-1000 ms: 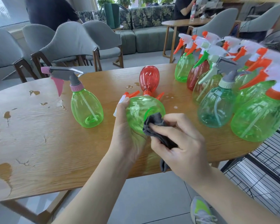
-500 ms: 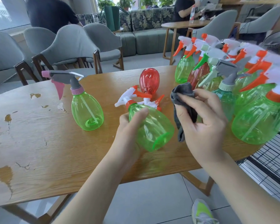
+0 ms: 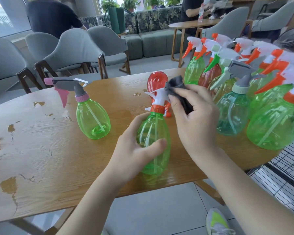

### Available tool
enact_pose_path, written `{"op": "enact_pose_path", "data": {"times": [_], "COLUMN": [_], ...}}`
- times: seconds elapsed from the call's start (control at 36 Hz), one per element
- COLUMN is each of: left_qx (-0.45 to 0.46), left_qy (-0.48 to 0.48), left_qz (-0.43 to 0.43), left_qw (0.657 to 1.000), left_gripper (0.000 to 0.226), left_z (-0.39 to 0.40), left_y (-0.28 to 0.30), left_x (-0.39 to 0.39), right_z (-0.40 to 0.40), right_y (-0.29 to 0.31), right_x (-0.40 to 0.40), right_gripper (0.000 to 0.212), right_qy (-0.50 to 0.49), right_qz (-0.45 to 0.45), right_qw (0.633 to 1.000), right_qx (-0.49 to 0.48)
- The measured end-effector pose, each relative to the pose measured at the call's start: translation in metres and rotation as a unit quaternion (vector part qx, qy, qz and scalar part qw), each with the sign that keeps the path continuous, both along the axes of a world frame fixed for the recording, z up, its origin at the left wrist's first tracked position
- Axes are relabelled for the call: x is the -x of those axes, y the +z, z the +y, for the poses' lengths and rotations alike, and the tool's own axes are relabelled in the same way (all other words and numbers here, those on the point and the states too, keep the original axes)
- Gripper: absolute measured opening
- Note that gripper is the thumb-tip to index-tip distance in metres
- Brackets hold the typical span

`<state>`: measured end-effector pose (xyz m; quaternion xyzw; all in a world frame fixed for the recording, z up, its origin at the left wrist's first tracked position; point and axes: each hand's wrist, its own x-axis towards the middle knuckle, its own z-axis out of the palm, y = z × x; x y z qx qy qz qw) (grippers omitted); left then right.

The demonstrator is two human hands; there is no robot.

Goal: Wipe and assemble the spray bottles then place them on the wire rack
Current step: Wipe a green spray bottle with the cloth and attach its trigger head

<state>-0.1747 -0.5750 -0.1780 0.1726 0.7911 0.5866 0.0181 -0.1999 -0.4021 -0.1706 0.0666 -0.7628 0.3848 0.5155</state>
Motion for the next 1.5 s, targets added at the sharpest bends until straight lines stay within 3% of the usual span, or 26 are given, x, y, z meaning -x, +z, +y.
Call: {"op": "enact_pose_path", "data": {"times": [0.36,0.58,0.72,1.08,1.22,1.36,1.5], "left_qx": [0.055,0.082,0.045,-0.004,0.003,0.012,-0.017], "left_qy": [0.012,0.005,0.014,-0.015,-0.019,-0.016,0.011], "left_qz": [0.031,0.043,0.022,-0.032,-0.025,-0.01,-0.012], "left_qw": [0.998,0.996,0.999,0.999,1.0,1.0,1.0], "left_gripper": [0.068,0.068,0.069,0.053,0.058,0.054,0.052], "left_z": [0.006,0.012,0.007,-0.003,-0.002,0.0,-0.002], "left_y": [0.002,0.004,0.002,-0.001,-0.001,0.0,-0.001], "left_x": [-0.009,-0.011,-0.01,-0.006,-0.006,-0.009,-0.008], "right_z": [-0.005,-0.008,-0.001,0.027,0.019,0.004,0.002], "right_y": [0.007,0.009,-0.002,-0.01,-0.008,-0.013,-0.02], "right_x": [-0.004,-0.006,-0.004,0.005,0.003,0.0,-0.002], "right_gripper": [0.017,0.017,0.017,0.018,0.018,0.016,0.013], "right_qy": [0.096,0.078,0.07,-0.061,-0.037,-0.008,-0.004], "right_qz": [0.006,0.032,0.028,-0.023,-0.026,0.031,0.021], "right_qw": [0.992,0.992,0.991,0.998,0.999,0.999,0.995], "right_qx": [-0.078,-0.091,-0.109,0.015,0.023,-0.026,-0.094]}}
